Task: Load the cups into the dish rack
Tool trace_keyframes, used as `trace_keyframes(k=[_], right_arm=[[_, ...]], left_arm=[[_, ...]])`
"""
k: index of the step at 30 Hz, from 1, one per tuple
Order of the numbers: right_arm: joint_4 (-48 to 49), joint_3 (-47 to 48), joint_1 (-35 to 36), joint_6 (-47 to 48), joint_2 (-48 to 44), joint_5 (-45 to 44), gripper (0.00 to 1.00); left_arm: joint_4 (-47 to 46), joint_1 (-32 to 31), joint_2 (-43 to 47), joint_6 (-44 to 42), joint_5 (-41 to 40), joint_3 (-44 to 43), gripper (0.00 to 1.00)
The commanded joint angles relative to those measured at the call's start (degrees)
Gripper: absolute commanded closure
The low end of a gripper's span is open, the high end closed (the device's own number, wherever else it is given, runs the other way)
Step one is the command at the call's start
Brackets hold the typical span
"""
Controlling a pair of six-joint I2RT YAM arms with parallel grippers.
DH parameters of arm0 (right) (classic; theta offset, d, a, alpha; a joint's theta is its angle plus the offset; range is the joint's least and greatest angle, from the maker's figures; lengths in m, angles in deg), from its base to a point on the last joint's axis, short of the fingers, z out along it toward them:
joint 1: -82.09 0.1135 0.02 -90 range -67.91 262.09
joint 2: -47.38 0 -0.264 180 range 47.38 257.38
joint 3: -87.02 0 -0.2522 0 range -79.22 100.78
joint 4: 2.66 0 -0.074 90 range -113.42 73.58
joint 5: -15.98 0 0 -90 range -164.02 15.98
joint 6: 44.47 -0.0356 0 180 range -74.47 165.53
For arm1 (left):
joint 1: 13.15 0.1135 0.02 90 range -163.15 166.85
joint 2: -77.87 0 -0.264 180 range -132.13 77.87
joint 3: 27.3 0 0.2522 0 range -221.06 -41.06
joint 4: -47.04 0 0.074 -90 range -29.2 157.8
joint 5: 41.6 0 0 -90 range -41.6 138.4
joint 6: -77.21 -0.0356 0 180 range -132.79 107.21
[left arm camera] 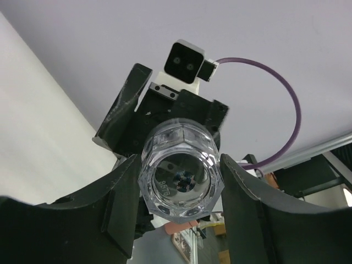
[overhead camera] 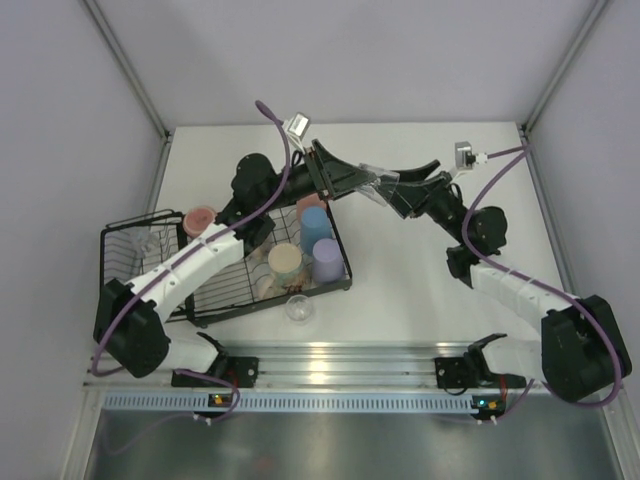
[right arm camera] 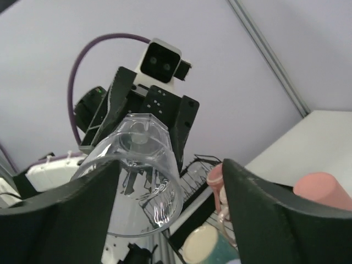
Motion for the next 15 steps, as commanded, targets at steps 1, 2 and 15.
trace_keyframes(k=[1, 2, 15], right_arm=[[-2.45, 0.22, 0.53, 3.04, -1.53, 2.56, 0.21], [-5.95, -0.31, 0.53, 4.53, -1.97, 3.26, 0.13], [-48.05, 3.19, 0.44, 20.63, -14.53, -11.74, 0.01]], left_arm=[[6.98, -0.22, 2.36, -8.37, -2.68, -3.01, 1.0], [10.14, -0.22, 3.5, -10.23, -5.21, -3.37, 1.0], [59.64, 4.25, 14.48, -33.1, -44.69, -16.28, 1.0]])
